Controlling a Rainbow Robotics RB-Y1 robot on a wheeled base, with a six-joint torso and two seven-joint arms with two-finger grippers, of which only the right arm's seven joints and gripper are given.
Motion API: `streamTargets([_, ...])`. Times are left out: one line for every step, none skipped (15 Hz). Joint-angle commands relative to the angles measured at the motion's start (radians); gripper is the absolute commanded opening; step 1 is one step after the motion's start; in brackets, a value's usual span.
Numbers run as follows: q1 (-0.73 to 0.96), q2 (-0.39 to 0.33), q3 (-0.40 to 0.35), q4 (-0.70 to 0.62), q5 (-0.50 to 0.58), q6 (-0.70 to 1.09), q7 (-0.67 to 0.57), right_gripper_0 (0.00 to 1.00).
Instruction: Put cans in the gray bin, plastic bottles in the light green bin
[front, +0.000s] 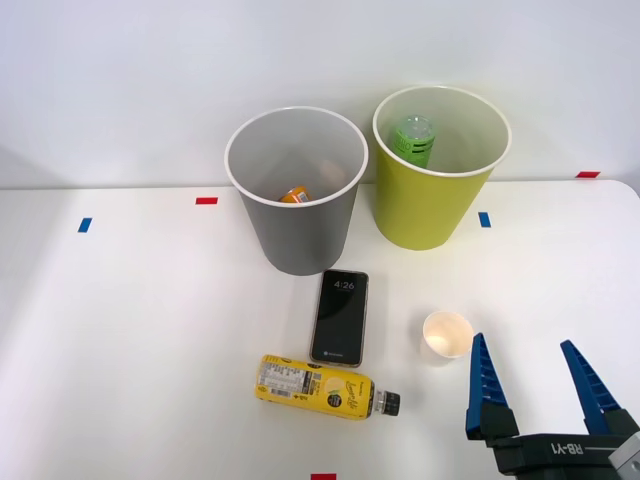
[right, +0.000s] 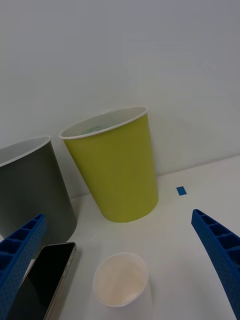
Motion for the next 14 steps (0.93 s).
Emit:
streamTargets([-0.059, 0.018, -0.025, 0.122, 0.018, -0.113, -0.009, 1.0])
streamTargets([-0.053, 0.019, -0.013, 0.142, 0.02, -0.136, -0.006, 1.0])
streamTargets([-0.052, 0.026, -0.004, 0.187, 0.027, -0.186, 0.0, 1.0])
streamTargets([-0.058, 0.027, -0.002, 0.227, 0.037, -0.225, 0.009, 1.0])
streamTargets([-0.075, 0.024, -0.001, 0.28, 0.047, -0.269, 0.026, 1.0])
streamTargets([-0.082, 0.023, 0.001, 0.314, 0.047, -0.286, 0.075, 1.0])
streamTargets([-0.079, 0.023, 0.006, 0.334, 0.04, -0.288, 0.132, 1.0])
streamTargets([-0.062, 0.019, 0.015, 0.337, 0.03, -0.288, 0.187, 1.0])
streamTargets([-0.046, 0.015, 0.027, 0.337, 0.026, -0.288, 0.224, 1.0])
streamTargets([-0.026, 0.006, 0.042, 0.338, 0.017, -0.288, 0.259, 1.0])
streamTargets([-0.006, 0.004, 0.047, 0.345, 0.009, -0.286, 0.287, 1.0])
streamTargets([0.002, -0.002, 0.053, 0.354, 0.003, -0.288, 0.293, 1.0])
streamTargets([0.005, -0.008, 0.055, 0.368, -0.006, -0.286, 0.293, 1.0])
streamTargets([0.005, -0.008, 0.052, 0.378, -0.008, -0.288, 0.295, 1.0])
